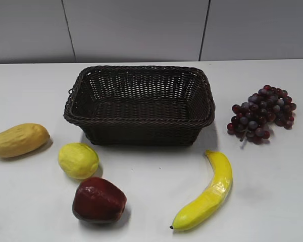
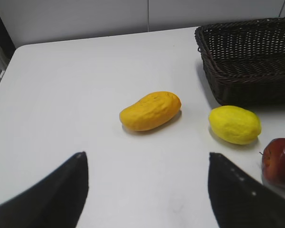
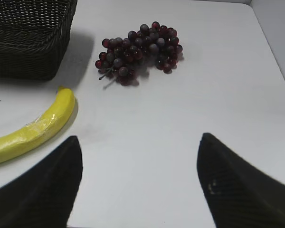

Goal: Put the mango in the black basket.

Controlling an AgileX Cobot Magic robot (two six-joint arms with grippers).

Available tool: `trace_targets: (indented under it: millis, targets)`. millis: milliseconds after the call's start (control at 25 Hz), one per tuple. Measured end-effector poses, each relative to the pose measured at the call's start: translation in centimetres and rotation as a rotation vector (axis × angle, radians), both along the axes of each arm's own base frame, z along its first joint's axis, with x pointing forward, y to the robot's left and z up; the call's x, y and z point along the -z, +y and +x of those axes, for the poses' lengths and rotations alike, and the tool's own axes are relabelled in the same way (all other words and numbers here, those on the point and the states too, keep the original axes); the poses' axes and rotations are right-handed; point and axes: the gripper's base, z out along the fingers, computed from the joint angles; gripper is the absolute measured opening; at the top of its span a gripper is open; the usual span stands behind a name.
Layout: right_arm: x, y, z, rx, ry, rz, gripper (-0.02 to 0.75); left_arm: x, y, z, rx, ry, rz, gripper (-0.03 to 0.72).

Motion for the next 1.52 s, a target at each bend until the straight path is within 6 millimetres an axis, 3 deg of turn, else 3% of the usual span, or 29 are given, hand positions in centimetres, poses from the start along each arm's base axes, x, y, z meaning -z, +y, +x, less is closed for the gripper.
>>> trace_targets:
  millis: [640, 880, 1200, 1520]
  targets:
    - [0.0, 0.0, 0.0, 0.000, 0.000, 0.001, 0.575, 0.0, 0.0, 0.0, -0.001, 0.000, 0.002, 0.591]
    - [0.0, 0.0, 0.0, 0.000, 0.000, -0.001, 0.575, -0.4, -0.1, 1.2, -0.002, 0.067, 0.009, 0.591]
    - [0.0, 0.0, 0.0, 0.000, 0.001, -0.001, 0.575, -2.7, -0.2, 4.6, 0.003, 0.142, 0.073, 0.591]
    - [0.0, 0.0, 0.0, 0.000, 0.001, 0.000, 0.575, -2.9, -0.6, 9.8, 0.028, 0.214, 0.148, 0.591]
